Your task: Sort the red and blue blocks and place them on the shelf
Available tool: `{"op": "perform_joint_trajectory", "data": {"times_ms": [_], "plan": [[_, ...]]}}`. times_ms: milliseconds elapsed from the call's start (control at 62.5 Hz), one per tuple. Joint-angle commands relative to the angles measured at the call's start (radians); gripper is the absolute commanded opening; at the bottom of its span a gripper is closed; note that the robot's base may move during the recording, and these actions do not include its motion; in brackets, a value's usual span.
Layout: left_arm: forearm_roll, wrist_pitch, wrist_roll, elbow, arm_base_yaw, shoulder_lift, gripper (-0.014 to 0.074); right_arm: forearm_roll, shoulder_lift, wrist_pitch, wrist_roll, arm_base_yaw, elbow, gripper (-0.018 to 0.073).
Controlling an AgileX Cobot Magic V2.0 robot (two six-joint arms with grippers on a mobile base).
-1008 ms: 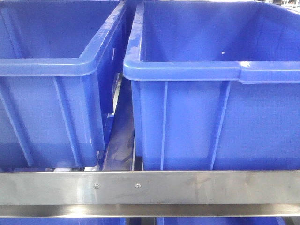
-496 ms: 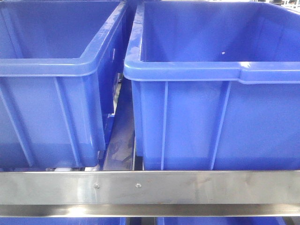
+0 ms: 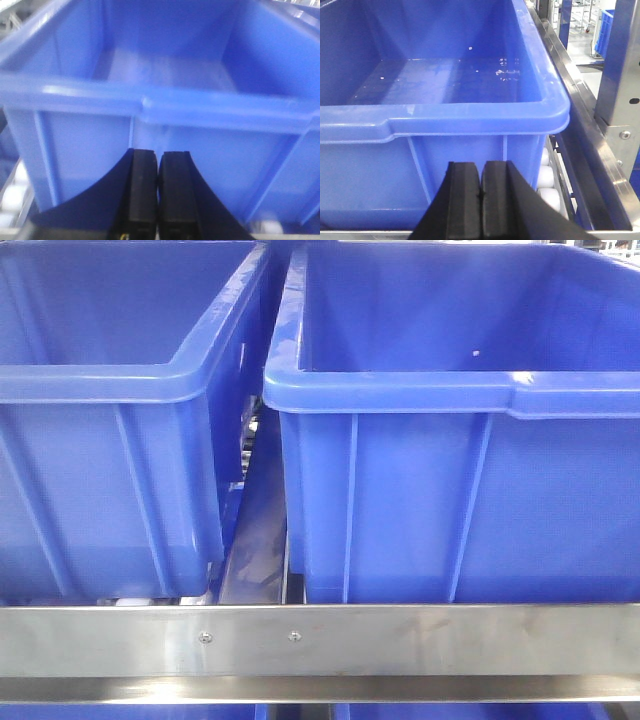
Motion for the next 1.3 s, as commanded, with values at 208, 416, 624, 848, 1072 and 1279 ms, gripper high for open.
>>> {"op": "perform_joint_trajectory", "data": {"times_ms": [208,416,624,848,1072,1279], "plan": [[-0.014,-0.144,-0.001,0.038,-0.001,-0.020,0.0144,-0.001,-0.020,-0.086,-0.006,-0.006,-0.022,0.0049],[-0.023,-0.175,0.006,0.038,-0.001,-0.016,0.0144,-0.001,-0.020,-0.086,-0.006,-0.006,-0.022,0.0049],[-0.051,-0.186,0.059,0.038,-0.001,-0.016,0.0144,-0.001,-0.020,-0.086,-0.006,-0.006,-0.022,0.0049],[-0.081,-0.182,0.052,0.038,-0.001,-0.016,0.0144,-0.001,-0.020,-0.086,-0.006,-0.006,-0.022,0.0049],[-0.081,-0.182,0.052,0.038,-0.001,-0.016,0.0144,-0.001,-0.020,-0.086,-0.006,-0.006,-0.022,0.0049],[-0.081,-0.182,0.052,0.038,-0.001,-0.016,0.0144,-0.001,-0.020,-0.086,-0.006,-0.006,-0.022,0.0049]]}}
